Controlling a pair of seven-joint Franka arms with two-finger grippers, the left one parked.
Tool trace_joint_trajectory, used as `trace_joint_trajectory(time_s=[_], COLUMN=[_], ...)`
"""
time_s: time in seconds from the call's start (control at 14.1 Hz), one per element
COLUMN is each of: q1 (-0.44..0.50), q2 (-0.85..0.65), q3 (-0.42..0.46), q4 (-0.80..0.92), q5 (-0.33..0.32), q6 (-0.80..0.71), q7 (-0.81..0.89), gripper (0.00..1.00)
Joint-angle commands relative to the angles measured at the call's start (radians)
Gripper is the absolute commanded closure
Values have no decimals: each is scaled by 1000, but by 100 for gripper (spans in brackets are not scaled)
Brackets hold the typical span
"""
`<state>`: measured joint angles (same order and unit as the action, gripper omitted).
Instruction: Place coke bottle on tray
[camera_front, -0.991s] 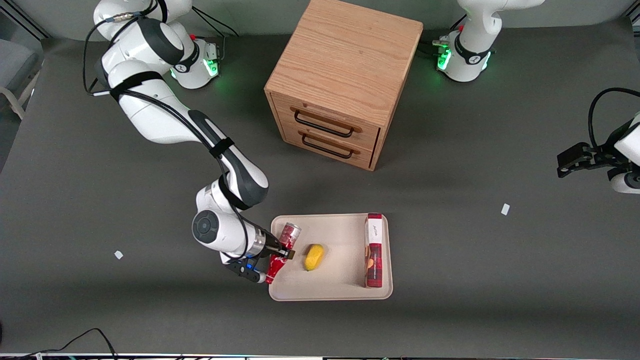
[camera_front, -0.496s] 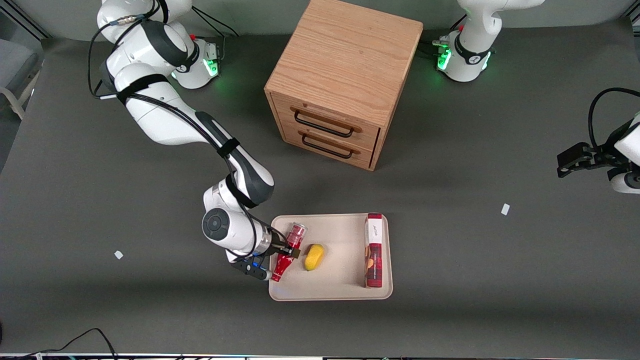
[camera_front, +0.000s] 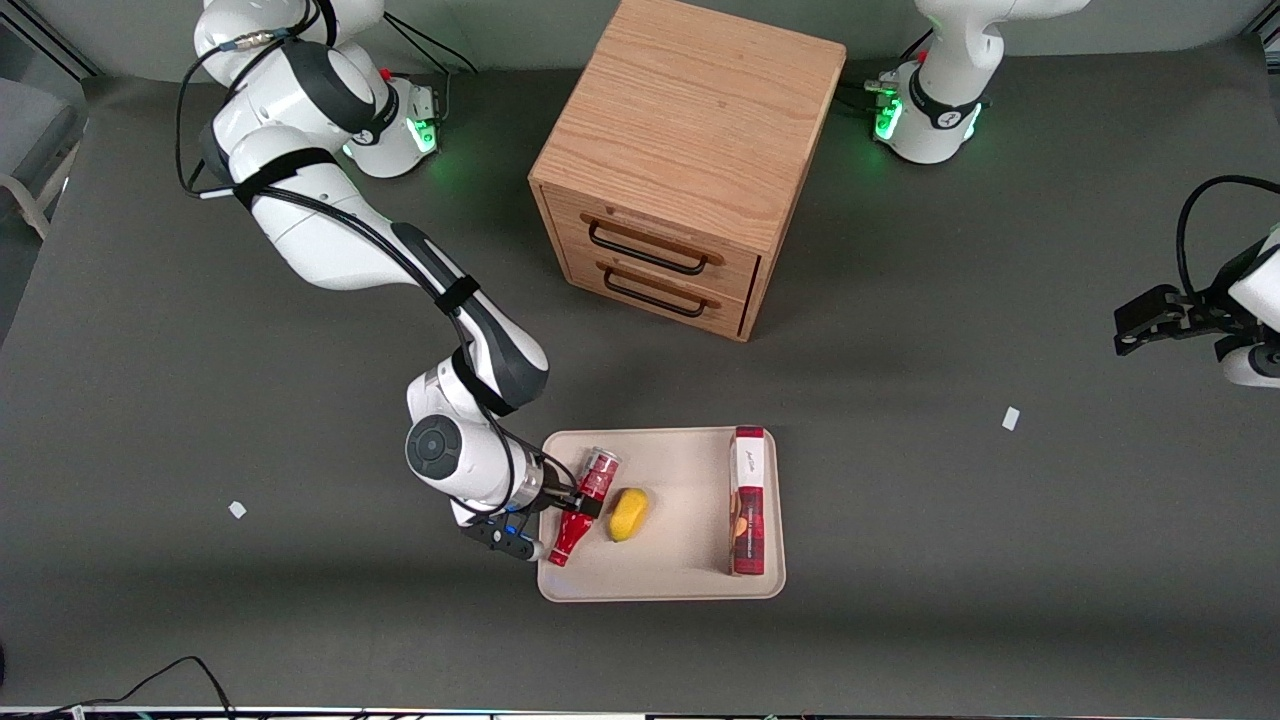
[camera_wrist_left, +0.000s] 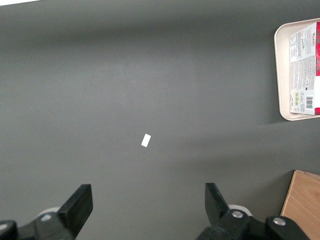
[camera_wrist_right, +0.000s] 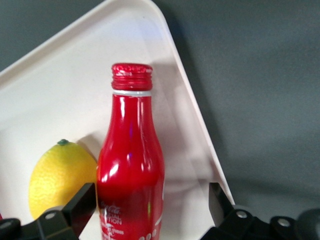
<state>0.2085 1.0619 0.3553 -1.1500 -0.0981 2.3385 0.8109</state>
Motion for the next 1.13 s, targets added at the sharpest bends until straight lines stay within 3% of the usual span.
trace_joint_trajectory(time_s=[0.0, 0.21, 0.5, 0.71, 0.92, 1.06], q1=[0, -12, -73, -119, -144, -153], q2=[-55, -211, -477, -641, -805, -945], q3=[2, 11, 8, -10, -87, -174], q4=[19, 16, 12, -5, -95, -239], q5=[-23, -31, -31, -23, -8, 59], q6=[-74, -253, -607, -821, -951, -955], q7=[27, 18, 4, -117, -249, -306], gripper=[0, 0, 0, 0, 0, 0])
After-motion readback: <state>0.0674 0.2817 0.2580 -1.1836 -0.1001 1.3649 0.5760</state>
